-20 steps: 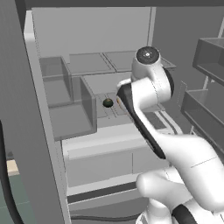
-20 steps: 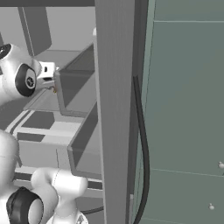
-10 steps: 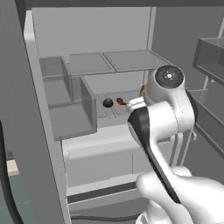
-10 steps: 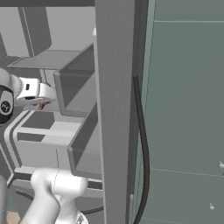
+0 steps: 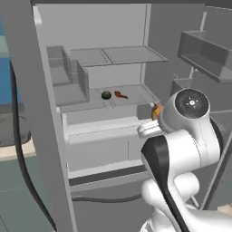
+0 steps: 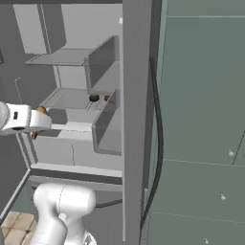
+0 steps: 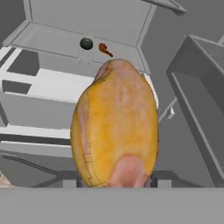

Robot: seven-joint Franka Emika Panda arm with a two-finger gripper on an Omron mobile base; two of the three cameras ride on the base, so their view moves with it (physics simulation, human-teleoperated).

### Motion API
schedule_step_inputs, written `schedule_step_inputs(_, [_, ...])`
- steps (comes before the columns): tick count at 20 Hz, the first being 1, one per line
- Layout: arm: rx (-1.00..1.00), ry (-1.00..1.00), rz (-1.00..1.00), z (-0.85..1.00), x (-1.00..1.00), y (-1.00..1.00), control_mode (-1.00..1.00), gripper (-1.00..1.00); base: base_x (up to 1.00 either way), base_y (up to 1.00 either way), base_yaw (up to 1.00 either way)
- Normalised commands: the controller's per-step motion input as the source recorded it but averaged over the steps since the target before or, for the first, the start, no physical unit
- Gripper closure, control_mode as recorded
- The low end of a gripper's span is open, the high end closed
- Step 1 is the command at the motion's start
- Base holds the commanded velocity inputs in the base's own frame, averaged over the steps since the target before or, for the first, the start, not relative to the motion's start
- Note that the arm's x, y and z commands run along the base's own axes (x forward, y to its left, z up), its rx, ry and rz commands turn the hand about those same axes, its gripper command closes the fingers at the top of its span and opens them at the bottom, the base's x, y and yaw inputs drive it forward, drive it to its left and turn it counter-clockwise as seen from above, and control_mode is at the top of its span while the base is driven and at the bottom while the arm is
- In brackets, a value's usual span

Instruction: Place one squash and one chicken drumstick in each tupperware on the nearby counter, to pack two identical lunches.

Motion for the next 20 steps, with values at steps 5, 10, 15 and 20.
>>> schedule_step_inputs(5, [0.0,0.0,0.0,0.0,0.0,0.0,1.0,1.0,-1.0,0.0,0.0])
schedule_step_inputs(10, [0.0,0.0,0.0,0.0,0.0,0.0,1.0,1.0,-0.91,0.14,0.0])
schedule_step_inputs(15, [0.0,0.0,0.0,0.0,0.0,0.0,1.0,1.0,-0.39,0.79,-0.01])
schedule_step_inputs(20, [0.0,0.0,0.0,0.0,0.0,0.0,1.0,1.0,-0.2,0.99,-0.04])
